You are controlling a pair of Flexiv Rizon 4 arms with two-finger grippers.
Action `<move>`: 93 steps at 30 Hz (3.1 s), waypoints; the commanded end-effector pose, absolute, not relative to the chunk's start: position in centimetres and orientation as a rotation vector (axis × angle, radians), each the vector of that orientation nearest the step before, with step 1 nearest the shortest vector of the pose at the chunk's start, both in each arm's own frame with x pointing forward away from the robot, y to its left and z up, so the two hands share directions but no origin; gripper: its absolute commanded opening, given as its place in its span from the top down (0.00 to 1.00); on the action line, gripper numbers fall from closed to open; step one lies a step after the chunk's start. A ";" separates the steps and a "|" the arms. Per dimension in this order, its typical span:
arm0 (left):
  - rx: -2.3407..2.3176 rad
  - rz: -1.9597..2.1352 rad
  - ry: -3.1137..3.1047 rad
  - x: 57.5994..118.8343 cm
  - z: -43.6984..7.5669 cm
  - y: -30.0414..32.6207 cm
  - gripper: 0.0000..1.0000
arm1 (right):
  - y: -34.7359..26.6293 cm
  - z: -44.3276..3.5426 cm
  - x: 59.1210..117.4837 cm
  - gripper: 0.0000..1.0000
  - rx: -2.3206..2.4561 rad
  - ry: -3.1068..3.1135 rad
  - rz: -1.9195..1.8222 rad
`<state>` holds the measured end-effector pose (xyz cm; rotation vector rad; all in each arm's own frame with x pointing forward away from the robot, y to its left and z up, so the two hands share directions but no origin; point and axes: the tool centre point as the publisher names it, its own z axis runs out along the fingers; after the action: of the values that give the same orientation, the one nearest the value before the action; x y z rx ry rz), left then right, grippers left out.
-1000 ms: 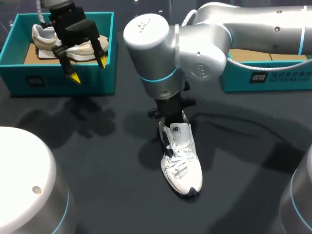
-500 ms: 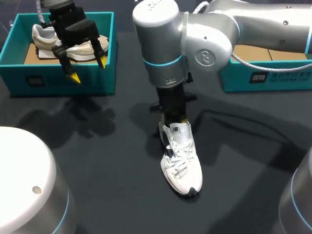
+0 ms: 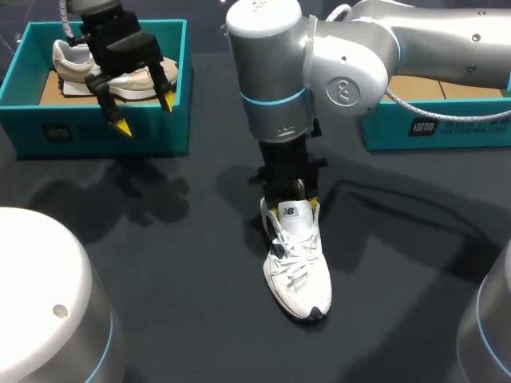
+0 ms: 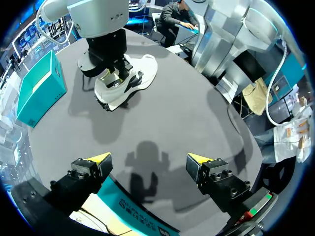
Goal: Take the shoe out of the shoebox, open the shoe tongue, remove and reinsert the insole, then place the shoe into the shoebox
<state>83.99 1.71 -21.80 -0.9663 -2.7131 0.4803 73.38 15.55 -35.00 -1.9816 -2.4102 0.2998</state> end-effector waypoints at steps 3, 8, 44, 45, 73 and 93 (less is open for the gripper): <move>-0.968 0.479 -2.715 83.9 -21.8 1.8 0.00 | 15.8 -35.4 73.4 0.17 -1.961 -2.415 0.293; -0.968 0.479 -2.715 83.9 -21.8 1.8 0.00 | 15.5 -35.5 73.3 0.06 -1.961 -2.405 0.297; -0.968 0.479 -2.715 83.9 -21.8 1.8 0.00 | 14.5 -33.5 69.1 0.00 -2.076 -2.399 0.110; -0.968 0.479 -2.715 83.9 -21.8 1.8 0.00 | 14.4 -33.4 68.9 0.00 -2.082 -2.395 0.106; -0.968 0.479 -2.715 83.9 -21.8 1.8 0.00 | 13.8 -30.0 60.9 0.58 -2.272 -2.305 0.028; -0.968 0.479 -2.715 83.9 -21.8 1.8 0.00 | 17.5 -31.0 67.9 0.60 -2.010 -2.591 -0.120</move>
<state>83.99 1.71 -21.80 -0.9664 -2.7131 0.4803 67.01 16.33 -29.84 -2.0156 -2.5890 -0.1502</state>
